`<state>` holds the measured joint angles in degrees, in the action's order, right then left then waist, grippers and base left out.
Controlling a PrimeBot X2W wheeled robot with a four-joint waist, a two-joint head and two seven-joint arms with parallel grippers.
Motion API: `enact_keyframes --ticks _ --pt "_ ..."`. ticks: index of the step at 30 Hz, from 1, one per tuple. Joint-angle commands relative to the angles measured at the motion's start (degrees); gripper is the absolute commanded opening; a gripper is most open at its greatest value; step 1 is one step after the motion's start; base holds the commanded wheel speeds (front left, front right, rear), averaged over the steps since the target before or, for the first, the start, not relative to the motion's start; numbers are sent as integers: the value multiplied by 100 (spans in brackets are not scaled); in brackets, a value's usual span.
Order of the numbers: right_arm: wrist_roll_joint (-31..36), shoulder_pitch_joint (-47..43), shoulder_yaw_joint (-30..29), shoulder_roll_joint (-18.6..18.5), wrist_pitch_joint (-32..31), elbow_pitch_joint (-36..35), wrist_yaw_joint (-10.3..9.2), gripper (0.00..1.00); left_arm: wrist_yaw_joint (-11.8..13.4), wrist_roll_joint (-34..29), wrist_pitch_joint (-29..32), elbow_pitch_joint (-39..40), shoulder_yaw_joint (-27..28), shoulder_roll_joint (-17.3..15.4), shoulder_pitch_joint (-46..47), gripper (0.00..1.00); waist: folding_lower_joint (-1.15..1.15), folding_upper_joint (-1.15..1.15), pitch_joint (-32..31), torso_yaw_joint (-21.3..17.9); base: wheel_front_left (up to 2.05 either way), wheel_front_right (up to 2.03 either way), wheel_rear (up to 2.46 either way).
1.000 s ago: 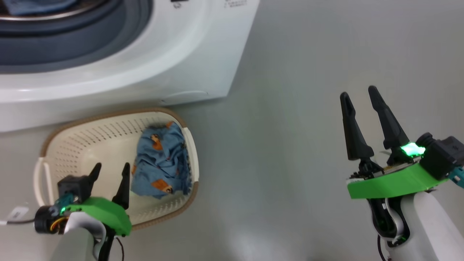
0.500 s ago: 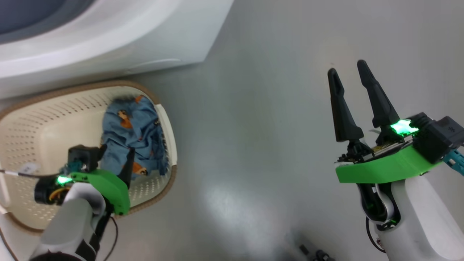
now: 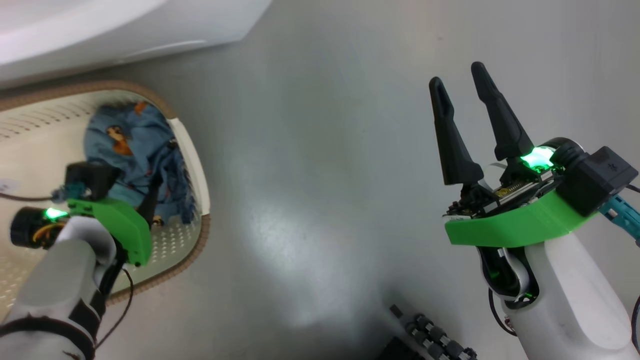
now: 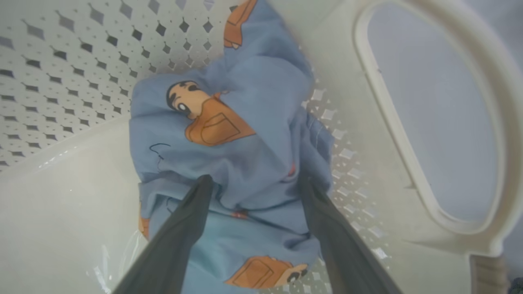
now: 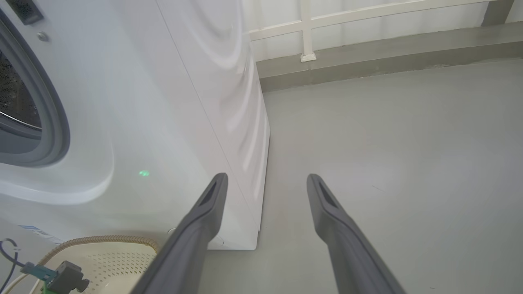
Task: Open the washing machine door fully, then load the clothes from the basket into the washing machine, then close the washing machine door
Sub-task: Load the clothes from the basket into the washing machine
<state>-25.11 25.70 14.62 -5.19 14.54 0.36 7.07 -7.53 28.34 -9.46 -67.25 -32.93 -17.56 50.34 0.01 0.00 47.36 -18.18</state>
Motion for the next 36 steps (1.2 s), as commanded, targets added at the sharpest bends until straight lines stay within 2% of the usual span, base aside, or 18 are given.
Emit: enact_keyframes --ticks 1,8,22,23,24,25,26,36 --pt "38 -9 99 17 46 -153 42 100 5 116 14 54 65 -194 9 100 -1 0 169 -138 0 0 0" --pt "50 51 168 46 46 -205 42 100 5 551 147 -58 -234 -402 306 100 -1 0 344 -233 0 0 0" --pt "54 95 308 83 46 -258 42 100 5 791 453 -532 -438 -594 676 100 -1 0 503 -386 0 0 0" --pt "53 97 317 83 46 -259 42 100 5 819 492 -543 -445 -604 685 82 -1 0 508 -397 0 0 0" --pt "51 99 325 84 46 -258 42 100 5 848 521 -552 -451 -618 688 52 -1 0 508 -407 0 0 0" --pt "51 100 332 85 46 -253 42 100 5 880 549 -560 -456 -631 688 40 -1 0 506 -416 0 0 0" --pt "52 100 339 86 46 -250 42 100 5 917 566 -566 -454 -645 689 0 -1 0 503 -423 0 0 0" --pt "83 76 278 39 46 -241 42 100 4 1258 386 -585 -437 -550 649 0 -1 0 290 -277 0 0 0"
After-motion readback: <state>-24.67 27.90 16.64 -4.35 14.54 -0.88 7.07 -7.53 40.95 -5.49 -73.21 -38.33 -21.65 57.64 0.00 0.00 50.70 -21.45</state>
